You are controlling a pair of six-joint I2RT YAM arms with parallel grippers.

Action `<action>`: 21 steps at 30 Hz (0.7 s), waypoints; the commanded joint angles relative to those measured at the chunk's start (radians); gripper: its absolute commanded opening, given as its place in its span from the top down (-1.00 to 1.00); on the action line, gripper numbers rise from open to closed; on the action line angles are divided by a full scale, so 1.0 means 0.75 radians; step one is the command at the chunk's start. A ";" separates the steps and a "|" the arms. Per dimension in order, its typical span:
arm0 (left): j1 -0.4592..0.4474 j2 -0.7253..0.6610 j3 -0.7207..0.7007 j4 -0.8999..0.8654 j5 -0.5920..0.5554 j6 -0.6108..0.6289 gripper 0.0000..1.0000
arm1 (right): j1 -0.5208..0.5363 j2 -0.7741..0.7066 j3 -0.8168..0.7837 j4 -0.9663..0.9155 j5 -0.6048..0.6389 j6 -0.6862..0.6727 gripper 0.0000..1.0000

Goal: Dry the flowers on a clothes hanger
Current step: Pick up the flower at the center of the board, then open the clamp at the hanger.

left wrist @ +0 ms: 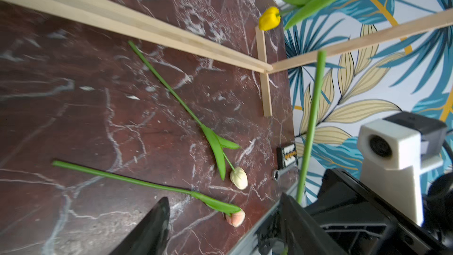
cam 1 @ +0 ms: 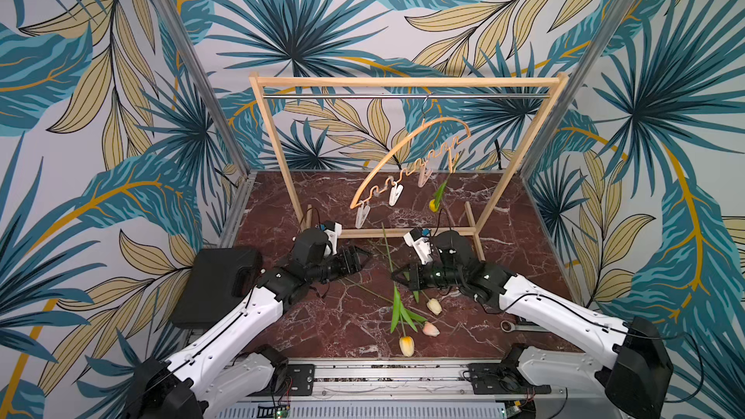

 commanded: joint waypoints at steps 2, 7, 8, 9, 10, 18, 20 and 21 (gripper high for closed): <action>0.044 -0.112 -0.022 -0.188 -0.305 0.066 -0.51 | 0.004 -0.145 -0.054 -0.178 0.250 -0.026 1.00; 0.129 -0.140 0.081 -0.270 -0.395 0.148 -0.64 | 0.001 -0.334 -0.085 -0.267 0.505 -0.018 1.00; 0.149 -0.128 0.118 -0.276 -0.398 0.181 -0.64 | 0.001 -0.362 -0.076 -0.289 0.546 -0.022 1.00; 0.163 -0.115 0.147 -0.277 -0.399 0.209 -0.64 | 0.000 -0.385 -0.066 -0.308 0.585 -0.024 1.00; 0.179 -0.098 0.181 -0.266 -0.392 0.244 -0.65 | 0.001 -0.408 -0.050 -0.331 0.635 -0.026 1.00; 0.301 0.125 0.383 -0.089 -0.206 0.353 -0.64 | -0.007 -0.329 0.308 -0.484 0.859 -0.200 1.00; 0.322 0.170 0.411 -0.045 -0.150 0.366 -0.63 | -0.012 -0.267 0.418 -0.508 0.890 -0.247 1.00; 0.332 0.192 0.423 -0.031 -0.124 0.376 -0.63 | -0.015 -0.238 0.465 -0.510 0.905 -0.268 1.00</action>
